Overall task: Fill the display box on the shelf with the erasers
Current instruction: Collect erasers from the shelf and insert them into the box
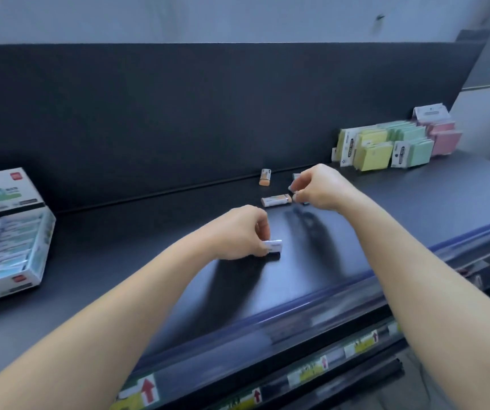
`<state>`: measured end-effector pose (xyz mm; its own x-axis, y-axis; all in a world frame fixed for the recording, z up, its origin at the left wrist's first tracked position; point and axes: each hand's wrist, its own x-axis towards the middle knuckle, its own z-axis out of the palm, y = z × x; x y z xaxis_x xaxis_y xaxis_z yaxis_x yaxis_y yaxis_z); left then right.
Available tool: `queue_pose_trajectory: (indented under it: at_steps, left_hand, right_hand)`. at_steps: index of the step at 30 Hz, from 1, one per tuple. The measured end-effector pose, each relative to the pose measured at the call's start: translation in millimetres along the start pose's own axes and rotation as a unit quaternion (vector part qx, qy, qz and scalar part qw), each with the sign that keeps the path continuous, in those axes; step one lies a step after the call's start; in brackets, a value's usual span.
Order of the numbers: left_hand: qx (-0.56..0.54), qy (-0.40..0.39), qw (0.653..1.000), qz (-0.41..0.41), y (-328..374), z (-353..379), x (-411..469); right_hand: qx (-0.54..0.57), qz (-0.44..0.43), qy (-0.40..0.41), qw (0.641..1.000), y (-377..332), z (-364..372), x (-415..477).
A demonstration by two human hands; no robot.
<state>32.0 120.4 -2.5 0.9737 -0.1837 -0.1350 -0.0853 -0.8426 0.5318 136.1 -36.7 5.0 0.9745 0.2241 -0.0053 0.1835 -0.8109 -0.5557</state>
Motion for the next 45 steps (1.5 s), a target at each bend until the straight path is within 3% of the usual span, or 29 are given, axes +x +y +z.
queue_pose_trajectory:
  at_steps: [9,14,20,24,30,38,45]
  left_hand:
    - [-0.098,0.065,0.989,-0.091,-26,-27,-21]
    - [-0.130,0.110,0.977,-0.130,-45,-35,-43]
    - [-0.149,0.167,0.962,-0.154,-72,-50,-86]
    - [-0.166,0.216,0.947,-0.172,-100,-68,-129]
    - [-0.212,0.293,0.911,-0.200,-147,-91,-189]
    - [-0.284,0.367,0.858,-0.219,-188,-117,-237]
    - [-0.305,0.375,0.845,-0.227,-222,-128,-250]
  right_hand:
    - [-0.180,-0.088,-0.094,0.975,-29,26,24]
    - [-0.195,-0.106,-0.113,0.968,-57,41,26]
    - [-0.070,-0.185,-0.099,0.975,-106,66,13]
    - [0.069,-0.243,-0.163,0.954,-163,78,-12]
    - [0.149,-0.278,-0.195,0.929,-239,111,-42]
    - [0.150,-0.303,-0.224,0.914,-289,149,-61]
    - [0.120,-0.293,-0.226,0.921,-315,173,-68]
